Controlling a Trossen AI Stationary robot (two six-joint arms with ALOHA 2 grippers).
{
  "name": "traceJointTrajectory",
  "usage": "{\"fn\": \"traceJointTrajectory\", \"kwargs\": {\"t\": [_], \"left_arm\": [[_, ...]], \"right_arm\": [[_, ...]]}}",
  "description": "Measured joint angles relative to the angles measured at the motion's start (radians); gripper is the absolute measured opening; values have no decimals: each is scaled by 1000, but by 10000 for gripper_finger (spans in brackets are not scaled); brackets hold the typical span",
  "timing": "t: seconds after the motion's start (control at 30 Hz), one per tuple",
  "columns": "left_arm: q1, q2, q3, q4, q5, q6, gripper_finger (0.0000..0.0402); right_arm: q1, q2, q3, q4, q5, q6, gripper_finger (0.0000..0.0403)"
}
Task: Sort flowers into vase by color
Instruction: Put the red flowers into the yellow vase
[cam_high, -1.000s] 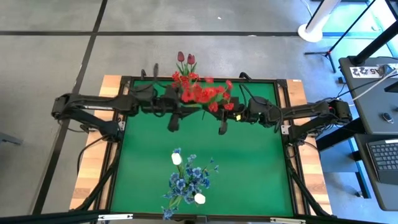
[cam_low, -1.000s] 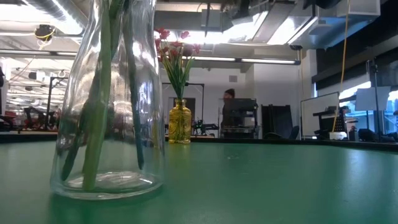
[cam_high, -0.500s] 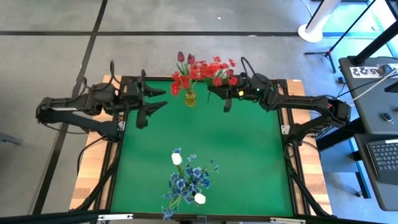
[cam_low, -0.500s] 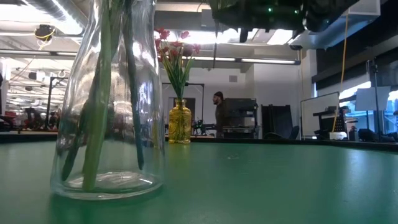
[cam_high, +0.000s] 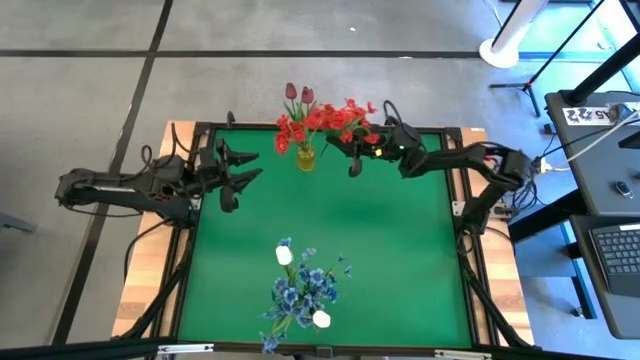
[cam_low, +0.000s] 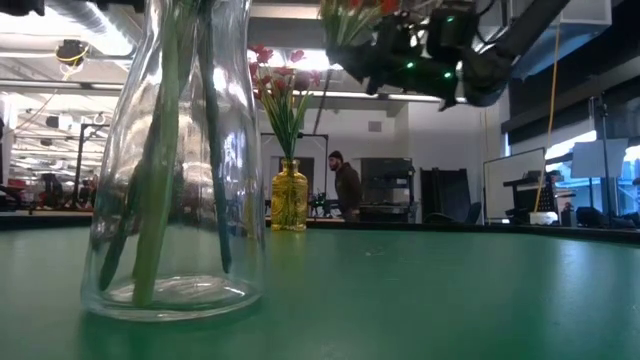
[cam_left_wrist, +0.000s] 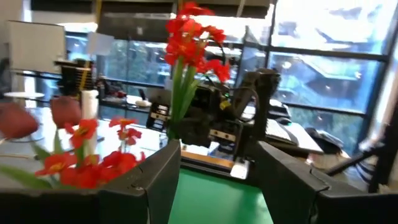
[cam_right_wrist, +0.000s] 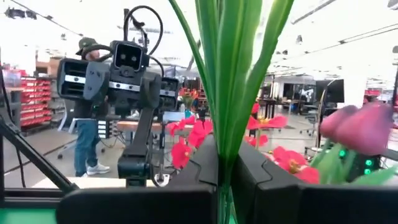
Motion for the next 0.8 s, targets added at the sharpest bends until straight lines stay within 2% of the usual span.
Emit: {"fn": "traceJointTrajectory", "kwargs": {"t": [0.33, 0.57, 0.8], "left_arm": [[0, 4, -79, 34, -75, -87, 202], [0, 4, -83, 33, -88, -89, 202], [0, 4, -83, 22, -96, -89, 202]], "right_arm": [[-41, 157, 171, -25, -87, -54, 13], [-86, 202, 223, -33, -141, -54, 13], [-83, 269, 244, -31, -141, -79, 13]]}}
